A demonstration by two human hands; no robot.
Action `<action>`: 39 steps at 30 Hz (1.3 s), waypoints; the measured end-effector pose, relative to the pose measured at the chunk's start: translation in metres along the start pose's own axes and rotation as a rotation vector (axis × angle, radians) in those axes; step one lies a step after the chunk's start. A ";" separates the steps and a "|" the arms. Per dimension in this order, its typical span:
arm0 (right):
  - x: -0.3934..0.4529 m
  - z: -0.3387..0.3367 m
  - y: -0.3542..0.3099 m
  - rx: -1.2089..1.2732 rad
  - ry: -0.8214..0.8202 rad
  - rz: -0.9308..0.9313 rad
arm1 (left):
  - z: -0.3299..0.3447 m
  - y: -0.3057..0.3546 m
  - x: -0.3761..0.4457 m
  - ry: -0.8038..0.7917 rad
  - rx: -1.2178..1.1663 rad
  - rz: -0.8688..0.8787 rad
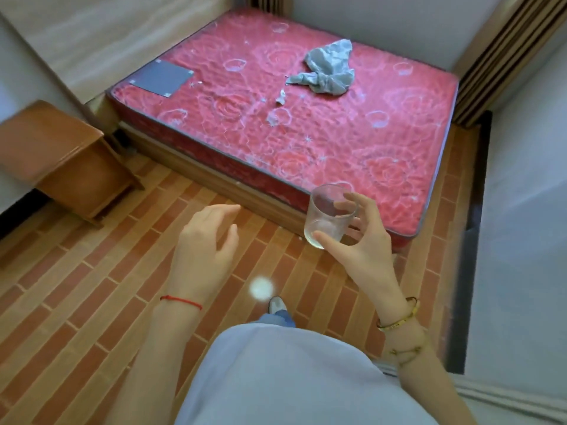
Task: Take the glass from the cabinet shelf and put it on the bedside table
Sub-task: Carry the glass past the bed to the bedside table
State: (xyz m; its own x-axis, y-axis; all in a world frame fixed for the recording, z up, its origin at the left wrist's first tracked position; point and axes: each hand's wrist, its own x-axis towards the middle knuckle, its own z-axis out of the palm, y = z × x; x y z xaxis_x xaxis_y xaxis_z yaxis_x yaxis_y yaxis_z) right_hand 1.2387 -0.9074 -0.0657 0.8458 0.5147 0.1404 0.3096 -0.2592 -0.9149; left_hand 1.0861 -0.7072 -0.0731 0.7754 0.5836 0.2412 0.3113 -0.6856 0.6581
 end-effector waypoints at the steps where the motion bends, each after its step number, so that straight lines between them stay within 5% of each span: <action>1: 0.022 0.006 -0.002 0.004 -0.007 -0.014 | -0.002 -0.004 0.018 0.006 0.010 -0.009; 17: 0.250 0.151 -0.024 0.030 -0.316 -0.134 | -0.041 -0.107 0.163 0.186 0.129 -0.353; 39: 0.542 0.473 -0.130 0.145 -0.774 -0.364 | -0.162 -0.286 0.375 0.523 0.265 -0.722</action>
State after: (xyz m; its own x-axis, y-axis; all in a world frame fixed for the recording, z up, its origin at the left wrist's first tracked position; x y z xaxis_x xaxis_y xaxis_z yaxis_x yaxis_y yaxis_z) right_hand 1.4508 -0.2081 -0.0498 0.1548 0.9705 0.1850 0.4002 0.1096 -0.9098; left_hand 1.1989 -0.2219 -0.0549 0.0185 0.9852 0.1705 0.7872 -0.1195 0.6050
